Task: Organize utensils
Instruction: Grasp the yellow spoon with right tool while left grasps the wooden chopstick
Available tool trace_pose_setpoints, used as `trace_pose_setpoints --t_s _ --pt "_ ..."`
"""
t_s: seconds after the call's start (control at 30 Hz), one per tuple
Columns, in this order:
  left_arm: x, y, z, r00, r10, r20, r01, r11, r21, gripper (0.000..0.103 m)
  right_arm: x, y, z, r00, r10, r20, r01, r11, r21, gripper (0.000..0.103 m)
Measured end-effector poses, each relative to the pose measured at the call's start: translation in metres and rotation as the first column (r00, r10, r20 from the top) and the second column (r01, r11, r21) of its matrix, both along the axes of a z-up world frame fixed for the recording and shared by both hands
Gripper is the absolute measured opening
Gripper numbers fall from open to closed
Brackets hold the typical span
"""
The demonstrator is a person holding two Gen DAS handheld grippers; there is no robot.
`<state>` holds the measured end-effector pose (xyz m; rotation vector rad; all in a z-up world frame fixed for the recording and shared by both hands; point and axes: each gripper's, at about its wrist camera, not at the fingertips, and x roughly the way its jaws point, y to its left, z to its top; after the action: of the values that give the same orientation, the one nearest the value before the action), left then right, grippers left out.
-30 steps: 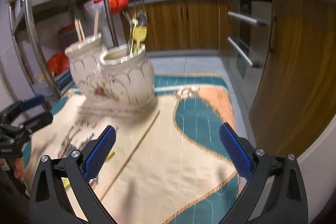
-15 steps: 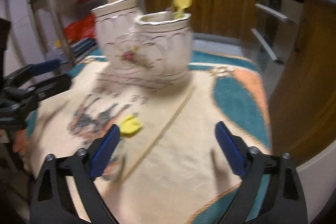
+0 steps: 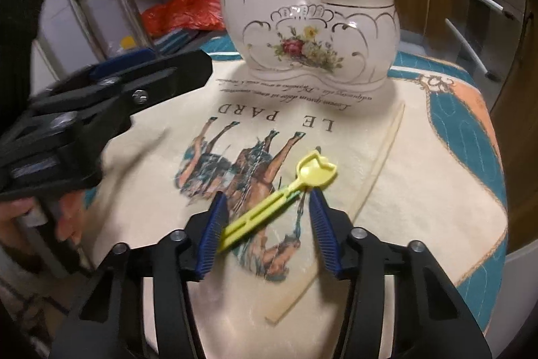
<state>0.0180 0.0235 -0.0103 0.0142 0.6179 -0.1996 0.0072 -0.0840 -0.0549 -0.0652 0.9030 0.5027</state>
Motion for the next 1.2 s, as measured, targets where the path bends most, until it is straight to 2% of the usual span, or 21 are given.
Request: trace_pose_setpoints --t_s 0.1,0.3,0.43,0.63,0.9,1.07,1.17,1.2 --pt "0.0 0.0 0.0 1.0 0.001 0.001 -0.001 1.0 -0.001 0.097 0.005 0.007 -0.001 0.998 -0.04 0.04 0.042 0.998 -0.052 0.028" --pt "0.0 0.004 0.0 1.0 0.01 -0.001 -0.01 1.0 -0.011 0.097 0.013 0.003 -0.002 0.994 -0.09 0.059 0.092 0.995 -0.034 0.011" --pt "0.002 0.005 0.0 1.0 0.011 -0.004 -0.011 1.0 -0.016 0.097 0.017 -0.009 0.001 0.992 -0.107 0.065 0.108 0.994 -0.011 0.011" --pt "0.002 0.001 -0.003 1.0 0.008 -0.007 -0.008 1.0 -0.001 0.097 0.016 -0.026 0.021 0.981 -0.148 0.125 0.142 0.988 0.057 0.011" --pt "0.004 -0.024 -0.007 0.999 -0.033 -0.014 0.034 0.999 0.029 0.097 0.027 -0.074 0.037 0.941 -0.267 0.21 0.253 0.963 0.092 0.011" --pt "0.01 -0.056 -0.015 0.993 -0.099 -0.063 0.103 0.993 0.052 0.097 0.04 -0.108 0.038 0.919 -0.345 0.191 0.32 0.935 0.151 0.011" --pt "0.017 -0.074 -0.02 0.983 -0.143 -0.112 0.147 0.989 0.027 0.096 0.046 -0.127 0.037 0.907 -0.378 0.187 0.346 0.92 0.183 0.011" --pt "0.019 -0.079 -0.022 0.979 -0.154 -0.133 0.157 0.987 0.014 0.093 0.047 -0.13 0.037 0.904 -0.384 0.19 0.352 0.918 0.182 0.011"
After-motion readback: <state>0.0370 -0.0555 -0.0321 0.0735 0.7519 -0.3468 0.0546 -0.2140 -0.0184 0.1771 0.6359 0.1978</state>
